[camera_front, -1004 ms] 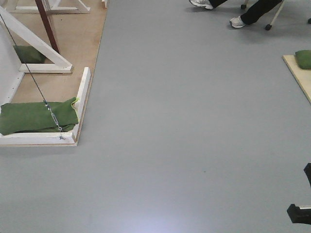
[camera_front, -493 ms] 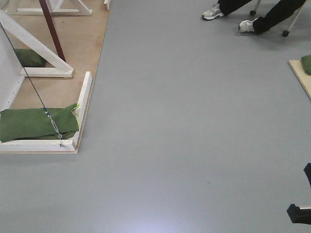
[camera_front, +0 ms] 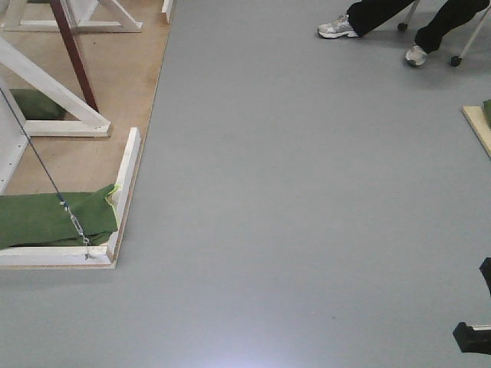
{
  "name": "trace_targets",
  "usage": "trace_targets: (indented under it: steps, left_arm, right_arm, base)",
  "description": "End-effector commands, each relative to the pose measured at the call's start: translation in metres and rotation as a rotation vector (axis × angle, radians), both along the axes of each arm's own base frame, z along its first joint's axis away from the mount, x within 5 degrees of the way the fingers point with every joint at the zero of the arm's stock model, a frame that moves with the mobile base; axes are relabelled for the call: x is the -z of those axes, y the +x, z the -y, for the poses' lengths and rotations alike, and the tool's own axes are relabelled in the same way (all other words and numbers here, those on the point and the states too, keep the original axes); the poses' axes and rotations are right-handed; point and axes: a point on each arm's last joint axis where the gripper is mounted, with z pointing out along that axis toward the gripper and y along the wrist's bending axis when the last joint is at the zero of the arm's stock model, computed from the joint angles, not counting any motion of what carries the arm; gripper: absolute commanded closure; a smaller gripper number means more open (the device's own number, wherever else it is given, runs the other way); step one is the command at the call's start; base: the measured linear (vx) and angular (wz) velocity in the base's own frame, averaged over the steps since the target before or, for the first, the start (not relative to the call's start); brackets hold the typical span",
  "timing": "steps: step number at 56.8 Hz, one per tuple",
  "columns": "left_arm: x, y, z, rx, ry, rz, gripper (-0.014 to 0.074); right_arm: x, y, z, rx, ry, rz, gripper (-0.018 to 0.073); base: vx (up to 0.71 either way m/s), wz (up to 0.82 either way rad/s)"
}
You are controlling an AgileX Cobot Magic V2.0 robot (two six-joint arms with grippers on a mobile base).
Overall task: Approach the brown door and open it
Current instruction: 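Drive the base forward alongside the wooden platform toward the brown door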
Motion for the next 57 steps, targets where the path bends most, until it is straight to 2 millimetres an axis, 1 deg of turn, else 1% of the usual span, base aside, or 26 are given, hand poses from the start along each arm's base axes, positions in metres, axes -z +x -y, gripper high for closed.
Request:
trace_targets:
  steps: [1, 26, 57]
  left_arm:
    - [-0.0135, -0.0017, 0.0006, 0.009, -0.002, 0.108, 0.0603]
    - [-0.0135, -0.0017, 0.0006, 0.009, -0.002, 0.108, 0.0603]
    - [-0.0135, -0.0017, 0.0006, 0.009, -0.002, 0.108, 0.0603]
  right_arm:
    - [-0.0060, 0.0011, 0.0006, 0.005, -0.014, 0.083, 0.0559]
    - [-0.0060, 0.0011, 0.0006, 0.005, -0.014, 0.083, 0.0559]
    - [-0.0060, 0.0011, 0.0006, 0.005, -0.014, 0.083, 0.0559]
  base:
    - [0.23, -0.11]
    - [0.30, -0.03]
    - [0.43, 0.06]
